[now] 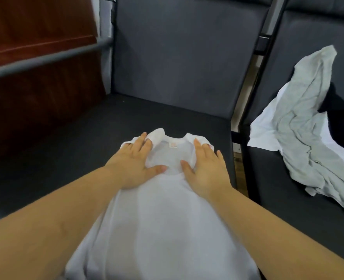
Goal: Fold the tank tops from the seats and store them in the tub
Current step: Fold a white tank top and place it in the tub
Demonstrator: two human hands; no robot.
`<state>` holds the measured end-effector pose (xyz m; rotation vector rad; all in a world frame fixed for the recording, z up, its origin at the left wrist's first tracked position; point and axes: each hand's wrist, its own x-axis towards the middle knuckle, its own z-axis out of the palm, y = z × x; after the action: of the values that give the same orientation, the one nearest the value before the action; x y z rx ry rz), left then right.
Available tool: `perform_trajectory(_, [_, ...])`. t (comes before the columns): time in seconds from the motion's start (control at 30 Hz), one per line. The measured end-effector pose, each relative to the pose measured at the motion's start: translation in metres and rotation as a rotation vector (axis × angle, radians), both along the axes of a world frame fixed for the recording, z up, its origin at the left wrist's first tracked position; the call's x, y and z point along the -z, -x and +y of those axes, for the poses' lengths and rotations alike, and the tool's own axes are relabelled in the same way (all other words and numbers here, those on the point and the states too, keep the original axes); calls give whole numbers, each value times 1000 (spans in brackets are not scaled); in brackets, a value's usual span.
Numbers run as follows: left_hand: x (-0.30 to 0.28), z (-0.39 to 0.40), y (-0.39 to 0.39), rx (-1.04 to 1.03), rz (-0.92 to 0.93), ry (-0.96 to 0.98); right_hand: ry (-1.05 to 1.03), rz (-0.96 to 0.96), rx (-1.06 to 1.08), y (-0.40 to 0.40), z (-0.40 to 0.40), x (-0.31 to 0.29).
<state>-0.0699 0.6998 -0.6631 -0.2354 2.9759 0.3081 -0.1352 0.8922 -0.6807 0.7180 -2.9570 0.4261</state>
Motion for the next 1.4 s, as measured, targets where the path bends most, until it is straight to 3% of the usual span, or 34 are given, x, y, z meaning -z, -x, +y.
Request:
perform_trajectory(0.23, [6, -27, 65, 22, 101, 62, -37, 95, -9, 61, -25, 4])
perform_trajectory(0.33, [8, -28, 78, -69, 243, 237, -10, 149, 7, 82, -30, 5])
perform_trajectory(0.4, [9, -27, 81, -177, 316, 315, 44, 261, 4, 87, -33, 5])
perform_trajectory(0.5, [8, -26, 77, -270, 443, 220, 127, 474, -46, 83, -34, 4])
perform_trajectory(0.57, [9, -25, 73, -238, 458, 140, 52, 271, -6, 78, -32, 0])
perform_trajectory(0.67, [2, -22, 65, -151, 219, 110, -140, 33, 39, 74, -27, -10])
perform_trajectory(0.93, [-20, 2, -4, -110, -35, 87, -262, -172, -82, 22, 6, -49])
perform_trajectory(1.0, [-20, 11, -25, -118, -88, 141, -238, -150, -109, 5, 19, -49])
perform_trajectory(1.17, [-24, 23, -71, -326, -89, -15, -353, -171, -97, -36, 49, -47])
perform_trajectory(1.27, [-30, 9, -93, -393, -115, -3, -296, -240, -16, -48, 67, -44])
perform_trajectory(1.4, [-30, -7, -107, -553, -51, 22, -65, -343, 86, -57, 88, -42])
